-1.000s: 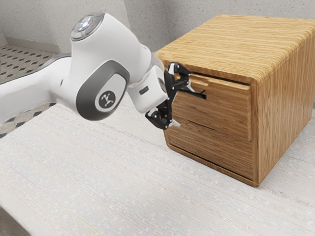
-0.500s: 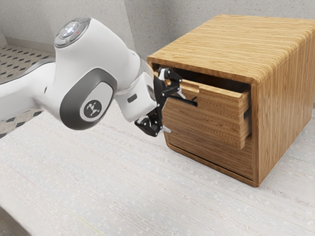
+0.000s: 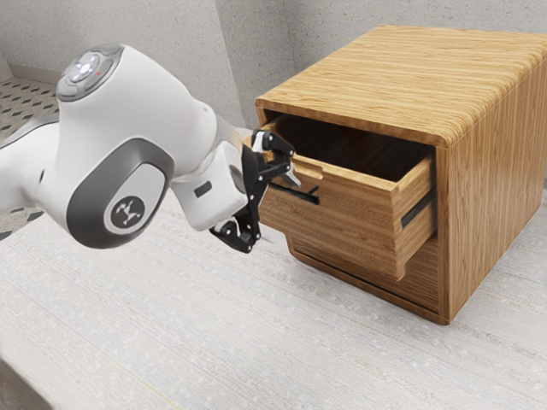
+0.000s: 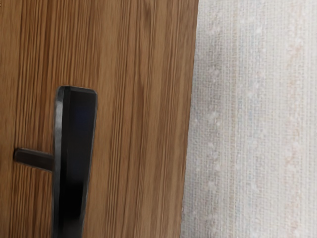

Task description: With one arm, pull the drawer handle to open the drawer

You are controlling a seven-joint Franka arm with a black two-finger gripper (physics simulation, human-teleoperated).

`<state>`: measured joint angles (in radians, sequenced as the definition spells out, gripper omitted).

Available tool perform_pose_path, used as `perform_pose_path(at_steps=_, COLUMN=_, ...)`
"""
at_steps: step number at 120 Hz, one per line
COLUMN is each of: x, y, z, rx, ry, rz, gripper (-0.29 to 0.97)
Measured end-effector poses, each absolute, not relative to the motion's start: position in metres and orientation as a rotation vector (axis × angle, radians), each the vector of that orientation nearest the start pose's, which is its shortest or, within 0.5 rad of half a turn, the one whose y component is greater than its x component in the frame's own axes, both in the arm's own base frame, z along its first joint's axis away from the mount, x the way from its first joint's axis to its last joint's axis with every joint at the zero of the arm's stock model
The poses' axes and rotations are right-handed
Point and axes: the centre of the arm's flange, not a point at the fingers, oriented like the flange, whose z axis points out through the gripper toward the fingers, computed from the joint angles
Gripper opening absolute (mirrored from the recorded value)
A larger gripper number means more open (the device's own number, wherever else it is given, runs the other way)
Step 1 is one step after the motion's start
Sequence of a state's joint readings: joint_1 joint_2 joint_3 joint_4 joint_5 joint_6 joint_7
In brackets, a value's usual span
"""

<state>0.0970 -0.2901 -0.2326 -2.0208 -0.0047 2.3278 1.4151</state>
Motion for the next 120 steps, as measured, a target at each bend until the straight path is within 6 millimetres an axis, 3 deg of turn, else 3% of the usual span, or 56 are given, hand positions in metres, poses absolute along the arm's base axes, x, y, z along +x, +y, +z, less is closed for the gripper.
perform_pose_path(at_steps=19, x=0.503, y=-0.085, z=0.635, rx=-1.910, ry=1.875, rz=-0.597, gripper=0.66)
perform_pose_path(at_steps=120, x=0.453, y=-0.086, z=0.634, rx=-1.926, ry=1.832, rz=-0.592, gripper=0.68)
